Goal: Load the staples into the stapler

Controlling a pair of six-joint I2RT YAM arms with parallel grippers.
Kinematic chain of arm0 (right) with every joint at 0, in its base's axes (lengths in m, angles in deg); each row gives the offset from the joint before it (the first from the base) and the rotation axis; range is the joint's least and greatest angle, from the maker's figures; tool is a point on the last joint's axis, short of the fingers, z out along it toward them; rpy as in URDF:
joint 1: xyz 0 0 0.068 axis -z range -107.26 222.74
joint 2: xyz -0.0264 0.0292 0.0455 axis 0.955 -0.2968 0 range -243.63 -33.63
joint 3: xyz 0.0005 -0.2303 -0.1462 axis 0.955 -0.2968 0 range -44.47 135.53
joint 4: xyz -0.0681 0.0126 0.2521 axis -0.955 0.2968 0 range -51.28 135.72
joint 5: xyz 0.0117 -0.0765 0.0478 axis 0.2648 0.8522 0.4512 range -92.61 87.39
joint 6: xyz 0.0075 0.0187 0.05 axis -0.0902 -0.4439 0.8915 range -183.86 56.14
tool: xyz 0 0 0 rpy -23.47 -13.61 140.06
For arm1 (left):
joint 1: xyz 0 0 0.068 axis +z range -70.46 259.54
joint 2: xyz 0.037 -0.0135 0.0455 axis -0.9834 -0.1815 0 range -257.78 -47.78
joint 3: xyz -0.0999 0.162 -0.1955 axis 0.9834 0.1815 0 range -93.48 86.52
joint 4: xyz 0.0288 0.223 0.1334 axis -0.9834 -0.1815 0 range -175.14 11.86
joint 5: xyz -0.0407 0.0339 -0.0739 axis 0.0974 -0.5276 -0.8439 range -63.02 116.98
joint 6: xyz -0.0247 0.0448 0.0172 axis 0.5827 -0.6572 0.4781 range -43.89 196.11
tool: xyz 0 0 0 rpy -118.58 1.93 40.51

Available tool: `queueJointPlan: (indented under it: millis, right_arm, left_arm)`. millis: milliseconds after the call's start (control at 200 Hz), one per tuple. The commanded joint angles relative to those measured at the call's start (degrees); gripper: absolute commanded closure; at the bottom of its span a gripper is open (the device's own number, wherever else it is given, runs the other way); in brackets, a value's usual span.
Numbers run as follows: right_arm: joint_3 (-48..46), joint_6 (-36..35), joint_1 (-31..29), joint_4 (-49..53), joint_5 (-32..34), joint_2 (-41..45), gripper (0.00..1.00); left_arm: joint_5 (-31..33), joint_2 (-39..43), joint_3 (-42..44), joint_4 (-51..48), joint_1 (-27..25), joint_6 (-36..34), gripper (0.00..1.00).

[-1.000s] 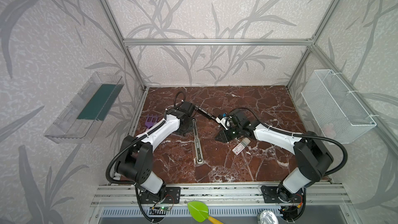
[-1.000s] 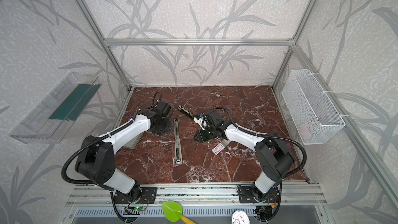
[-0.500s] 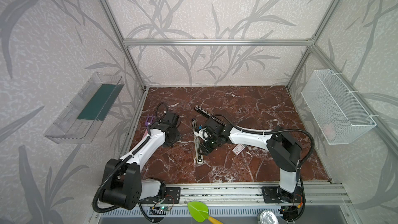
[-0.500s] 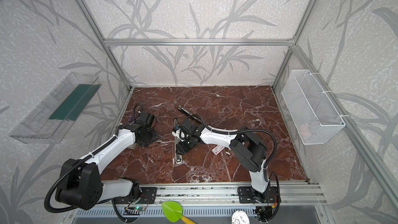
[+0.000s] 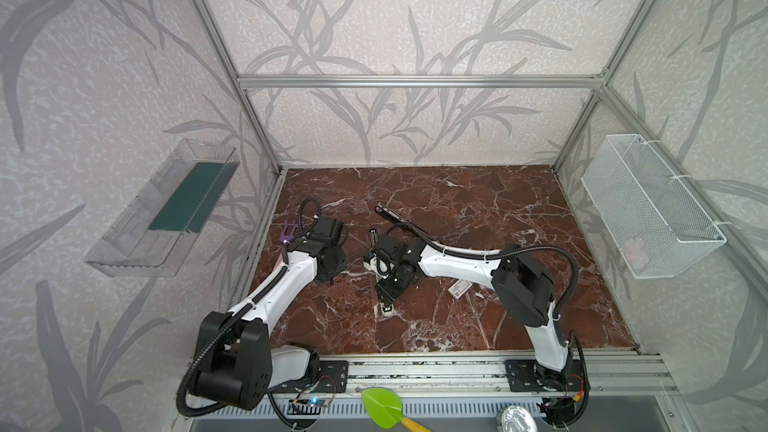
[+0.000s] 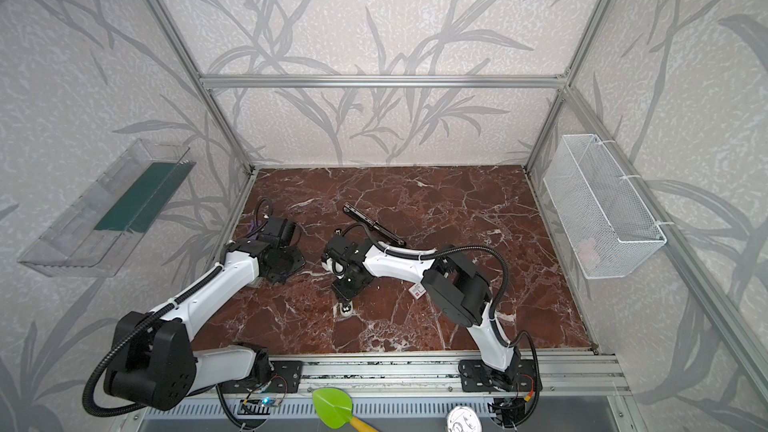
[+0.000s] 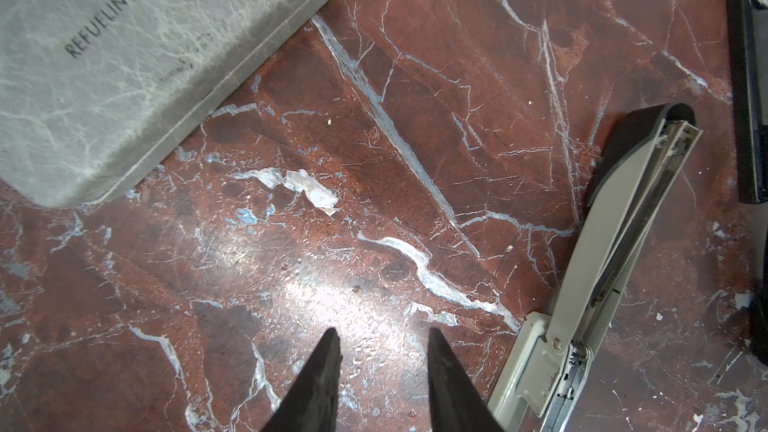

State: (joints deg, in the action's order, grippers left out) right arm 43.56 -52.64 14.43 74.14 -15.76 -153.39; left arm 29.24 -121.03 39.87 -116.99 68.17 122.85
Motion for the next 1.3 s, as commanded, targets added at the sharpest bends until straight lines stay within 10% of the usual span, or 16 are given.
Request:
queueJointPlan:
  millis: [0,940,1295]
  right_arm:
    - [-1.8,0.6,1.3,5.7,6.0,-0.2,0.53]
    - [0.4,-13.9,6.2,-2.2,5.1,-1.5,0.56]
    - [-3.7,-15.0,6.2,-7.7,4.6,-0.9,0.91]
  left_arm:
    - [-0.1,0.0,0.4,0.6,0.5,0.5,0.63]
    - [-4.5,-2.5,-1.9,1.5,3.4,-1.0,0.63]
    - [-9.7,-1.8,0.6,7.8,6.5,0.0,0.63]
